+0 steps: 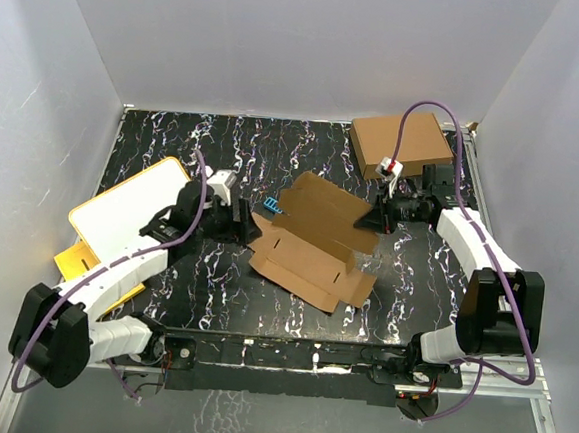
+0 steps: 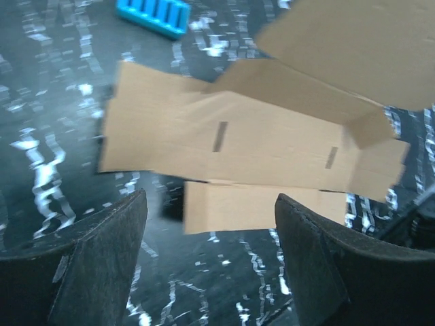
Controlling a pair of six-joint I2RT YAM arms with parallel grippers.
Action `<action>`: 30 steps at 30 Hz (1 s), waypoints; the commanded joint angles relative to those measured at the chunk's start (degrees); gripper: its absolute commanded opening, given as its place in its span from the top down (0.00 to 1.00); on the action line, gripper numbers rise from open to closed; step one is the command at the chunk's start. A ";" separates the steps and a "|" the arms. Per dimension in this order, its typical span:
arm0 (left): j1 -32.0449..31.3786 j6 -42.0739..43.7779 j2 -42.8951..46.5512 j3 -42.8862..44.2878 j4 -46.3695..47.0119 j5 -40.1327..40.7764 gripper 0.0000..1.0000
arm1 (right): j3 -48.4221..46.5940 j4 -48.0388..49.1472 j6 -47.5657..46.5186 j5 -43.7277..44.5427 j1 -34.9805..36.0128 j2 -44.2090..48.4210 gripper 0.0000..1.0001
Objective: Fold the paper box
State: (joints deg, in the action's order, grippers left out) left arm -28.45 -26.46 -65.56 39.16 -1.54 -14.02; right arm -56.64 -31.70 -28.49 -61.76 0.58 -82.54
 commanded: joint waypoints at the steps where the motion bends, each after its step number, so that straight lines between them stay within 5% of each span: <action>1: 5.10 3.92 -1.03 2.21 -10.28 2.77 0.28 | -4.00 -3.00 -7.19 -2.89 0.01 -0.21 0.92; 4: 6.36 4.35 -4.21 3.49 -9.81 2.66 0.35 | -4.80 -4.35 -9.12 -2.66 0.35 -0.96 0.92; 7: 6.64 3.86 -6.53 4.22 -9.88 -0.08 0.61 | -5.44 -4.57 -9.56 -2.79 0.73 -1.28 0.92; 11: 6.62 -0.79 -5.54 -1.41 -3.32 -8.68 0.68 | -5.46 -4.43 -9.48 -3.13 1.12 -1.44 0.92; 15: 6.63 -4.21 -6.36 -6.45 0.68 -8.65 0.86 | -4.91 -4.38 -9.48 -3.49 1.19 -1.12 0.92; 30: 2.61 -9.37 -12.52 -8.12 11.98 -20.44 0.92 | -3.06 -3.88 -8.76 -4.06 2.10 -1.03 0.92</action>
State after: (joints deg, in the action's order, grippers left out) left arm -23.92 -33.34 -76.97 31.79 5.50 -29.61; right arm -59.24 -37.54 -35.86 -62.78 1.96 -84.14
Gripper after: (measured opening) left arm 0.083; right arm 0.087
